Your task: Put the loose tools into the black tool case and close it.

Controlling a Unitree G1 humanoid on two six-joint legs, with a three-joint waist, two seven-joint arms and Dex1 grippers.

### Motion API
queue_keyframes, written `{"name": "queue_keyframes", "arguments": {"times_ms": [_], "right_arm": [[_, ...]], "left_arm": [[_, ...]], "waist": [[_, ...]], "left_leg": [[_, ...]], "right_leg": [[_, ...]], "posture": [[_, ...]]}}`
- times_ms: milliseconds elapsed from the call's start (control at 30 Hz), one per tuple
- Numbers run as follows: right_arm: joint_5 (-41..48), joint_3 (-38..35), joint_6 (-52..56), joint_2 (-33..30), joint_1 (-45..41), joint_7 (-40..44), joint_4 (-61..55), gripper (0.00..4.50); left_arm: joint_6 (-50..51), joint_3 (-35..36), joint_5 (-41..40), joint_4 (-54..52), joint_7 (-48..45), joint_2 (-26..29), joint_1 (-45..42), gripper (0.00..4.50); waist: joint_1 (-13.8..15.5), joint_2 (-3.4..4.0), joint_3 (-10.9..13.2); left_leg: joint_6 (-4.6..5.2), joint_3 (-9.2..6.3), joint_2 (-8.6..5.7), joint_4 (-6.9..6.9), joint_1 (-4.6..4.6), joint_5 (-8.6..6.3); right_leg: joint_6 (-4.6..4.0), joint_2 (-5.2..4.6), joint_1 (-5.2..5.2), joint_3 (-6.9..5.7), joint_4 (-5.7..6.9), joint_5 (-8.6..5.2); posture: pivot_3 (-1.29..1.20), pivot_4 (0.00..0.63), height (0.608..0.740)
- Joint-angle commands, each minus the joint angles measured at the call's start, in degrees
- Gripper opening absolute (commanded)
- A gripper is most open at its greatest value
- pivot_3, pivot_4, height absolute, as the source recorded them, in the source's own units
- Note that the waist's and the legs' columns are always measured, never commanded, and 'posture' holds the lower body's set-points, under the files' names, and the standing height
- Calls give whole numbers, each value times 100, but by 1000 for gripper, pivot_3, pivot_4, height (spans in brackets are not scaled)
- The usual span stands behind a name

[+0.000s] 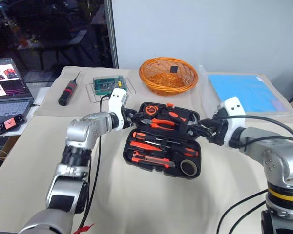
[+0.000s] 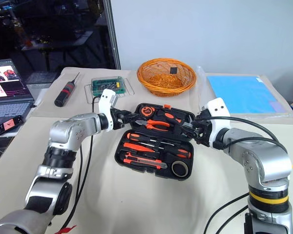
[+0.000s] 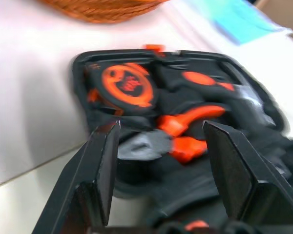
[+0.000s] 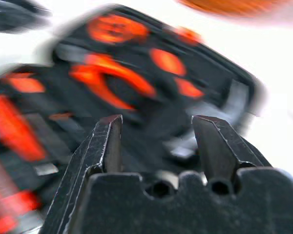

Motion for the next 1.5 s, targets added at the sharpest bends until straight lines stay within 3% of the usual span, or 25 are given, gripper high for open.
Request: {"name": "queue_keyframes", "arguments": {"times_ms": [33, 233, 333, 433, 533, 767, 900, 1000, 1133, 1300, 1500], "right_arm": [[-224, -5, 220, 221, -532, -344, 622, 2652], [-543, 267, -172, 383, -1164, -351, 2422, 2652], [-577, 300, -232, 373, -1212, -256, 2829, 1918], [-507, 224, -157, 430, -1242, -175, 2888, 803], [-484, 228, -207, 430, -1302, -73, 2936, 0], [-653, 446, -1758, 613, -1760, 421, 3484, 0], [-875, 804, -2705, 638, -2042, 896, 3658, 0], [-871, 731, -3500, 748, -2056, 1239, 3851, 0], [-806, 470, -4288, 890, -1729, 1284, 3675, 0], [-340, 34, -4420, 788, -442, 1504, 1959, 0], [-8, -338, -4342, 536, 1134, 1609, 209, 0]], "left_arm": [[-253, 261, 108, 879, 63, -155, -630, 2911], [-520, 368, 400, 2295, 50, -195, -1208, 2911], [-767, 260, 596, 2752, -194, -258, -1303, 2143], [-821, 302, 650, 2970, -353, -333, -1376, 975], [-857, 316, 708, 3069, -486, -362, -1379, 60], [-536, 608, 365, 2436, -971, -367, -1285, 60], [480, 839, -138, 345, -789, -200, -393, 60], [398, 776, -120, -973, -617, -175, 320, 60], [-825, 341, 431, -1668, -708, -169, 918, 60], [-3238, -155, 1222, -2197, -1112, 105, 1761, 60], [-4203, -426, 1395, -2598, -1744, 566, 2467, 60]], "waist": [[-35, 0, 0], [-136, 0, 0], [-147, 1, 0], [-121, 0, 0], [-118, 0, 0], [-202, 0, 1], [-283, 1, 3], [-294, 2, 4], [-252, 3, 4], [-172, 4, 4], [-135, 6, 4]], "left_leg": [[0, 1, -2, -2, -4, 0], [12, 2, -11, -5, -27, -3], [19, 4, -13, -5, -33, -7], [21, 5, -13, -2, -38, -8], [31, 6, -17, 1, -38, -14], [29, 6, -24, 2, -37, -10], [25, 15, -28, -3, -59, -3], [20, 18, -29, -6, -81, 0], [12, 23, -35, -15, -90, 4], [9, 23, -38, -18, -90, 6], [9, 27, -37, -35, -86, 6]], "right_leg": [[0, 0, -3, 0, -1, 0], [16, 3, -7, -3, -2, 9], [21, 1, -9, -2, -6, 7], [27, -1, -10, -5, -9, 9], [34, -8, -7, -2, -10, 14], [40, -11, -12, 6, -7, 20], [41, -14, -52, 29, 12, 22], [40, -15, -91, 37, 32, 22], [39, -16, -109, 36, 32, 21], [39, -19, -98, 28, 7, 21], [38, -19, -96, 29, -7, 21]], "posture": [[0, 150, 740], [0, 150, 740], [0, 150, 740], [0, 150, 740], [0, 150, 740], [0, 150, 740], [0, 150, 740], [0, 150, 740], [0, 150, 740], [0, 150, 740], [0, 150, 740]]}}
